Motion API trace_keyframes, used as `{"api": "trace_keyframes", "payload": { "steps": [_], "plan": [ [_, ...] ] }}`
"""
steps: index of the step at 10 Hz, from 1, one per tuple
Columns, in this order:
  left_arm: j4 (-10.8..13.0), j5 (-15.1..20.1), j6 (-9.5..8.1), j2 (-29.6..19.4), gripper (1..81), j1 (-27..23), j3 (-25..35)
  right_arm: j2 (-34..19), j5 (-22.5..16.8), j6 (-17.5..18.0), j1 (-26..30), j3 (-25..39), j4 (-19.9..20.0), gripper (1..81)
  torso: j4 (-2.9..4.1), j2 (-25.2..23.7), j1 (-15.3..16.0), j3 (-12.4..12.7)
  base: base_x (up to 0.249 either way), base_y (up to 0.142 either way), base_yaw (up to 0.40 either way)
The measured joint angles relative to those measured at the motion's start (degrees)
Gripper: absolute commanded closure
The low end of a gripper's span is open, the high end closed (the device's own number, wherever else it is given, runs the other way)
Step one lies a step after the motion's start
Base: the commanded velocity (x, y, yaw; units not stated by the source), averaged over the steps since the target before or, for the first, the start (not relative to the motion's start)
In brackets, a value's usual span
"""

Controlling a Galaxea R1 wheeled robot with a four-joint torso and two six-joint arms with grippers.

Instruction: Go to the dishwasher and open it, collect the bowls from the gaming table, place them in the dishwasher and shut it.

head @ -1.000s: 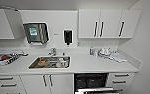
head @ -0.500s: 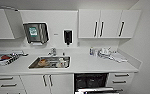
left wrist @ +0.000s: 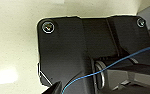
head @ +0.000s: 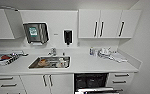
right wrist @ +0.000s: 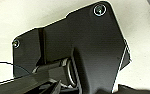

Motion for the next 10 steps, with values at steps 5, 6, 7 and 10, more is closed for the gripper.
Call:
{"api": "trace_keyframes", "payload": {
  "steps": [5,6,7,10],
  "plan": [
    [0.01,0.13,0.02,-0.3,1.0,0.0,0.05,0.06,0.0,-0.01,0.0,0.0,-0.1,1.0,0.0,0.0,0.0,0.0,0.0,0.0,0.0],
    [0.0,0.13,0.02,-0.3,1.0,0.0,0.05,0.06,0.0,-0.01,0.0,0.0,-0.16,1.0,0.0,0.0,0.0,0.0,0.0,0.0,0.0],
    [0.01,0.13,0.02,-0.3,1.0,0.0,0.05,0.06,0.0,-0.01,0.0,0.0,-0.21,1.0,0.0,0.0,0.0,0.0,0.0,0.0,0.0],
    [0.01,0.18,0.02,-0.8,1.0,0.01,0.16,0.09,0.0,-0.01,0.0,0.0,-0.41,1.0,0.0,0.0,0.0,0.0,0.0,0.0,0.1]
  ]
}}
